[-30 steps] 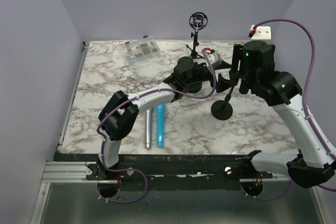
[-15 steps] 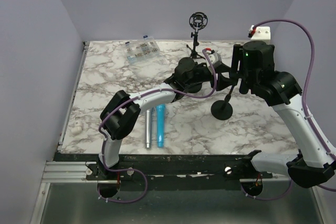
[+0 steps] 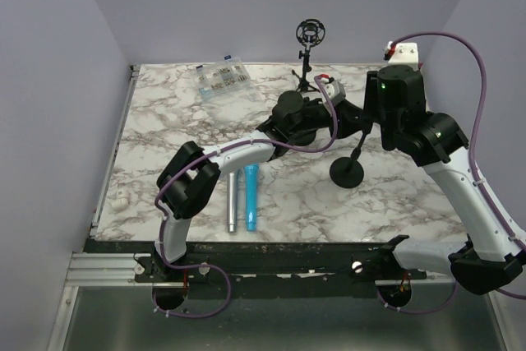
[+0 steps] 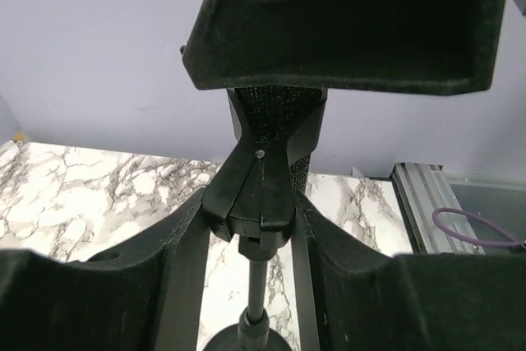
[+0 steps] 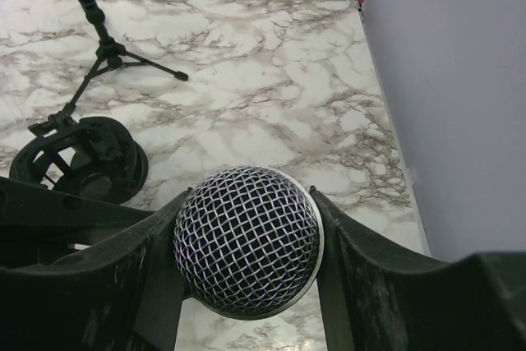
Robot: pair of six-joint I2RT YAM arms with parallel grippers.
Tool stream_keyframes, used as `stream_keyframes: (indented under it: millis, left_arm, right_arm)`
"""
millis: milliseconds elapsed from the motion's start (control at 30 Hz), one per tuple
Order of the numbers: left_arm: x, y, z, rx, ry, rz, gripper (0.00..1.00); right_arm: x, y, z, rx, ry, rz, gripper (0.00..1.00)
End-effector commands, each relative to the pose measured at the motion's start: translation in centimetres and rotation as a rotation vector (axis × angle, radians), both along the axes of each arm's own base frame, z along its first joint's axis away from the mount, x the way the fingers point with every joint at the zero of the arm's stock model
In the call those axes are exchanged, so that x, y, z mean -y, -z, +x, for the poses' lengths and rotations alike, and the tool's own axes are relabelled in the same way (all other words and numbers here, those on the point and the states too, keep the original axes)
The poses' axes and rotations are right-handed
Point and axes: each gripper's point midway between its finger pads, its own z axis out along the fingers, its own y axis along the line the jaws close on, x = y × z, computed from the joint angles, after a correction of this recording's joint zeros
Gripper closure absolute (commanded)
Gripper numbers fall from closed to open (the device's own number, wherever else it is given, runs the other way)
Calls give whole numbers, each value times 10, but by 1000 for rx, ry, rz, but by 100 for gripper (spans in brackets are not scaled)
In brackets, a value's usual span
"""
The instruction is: Remove the microphone from the stand
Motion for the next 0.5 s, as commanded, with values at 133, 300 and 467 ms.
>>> stream_keyframes:
  millis: [133, 300, 467]
  left_arm:
    - [-5, 12, -5, 0, -2, 43, 100]
    - [-4, 12, -3, -4, -14, 52, 100]
    - [-5, 17, 3, -30, -43, 68, 100]
  right_arm:
    - [0, -6, 6, 42, -12, -21, 79]
    - [9, -17, 5, 81, 22, -52, 99]
    - [13, -63, -4, 222, 3, 22, 99]
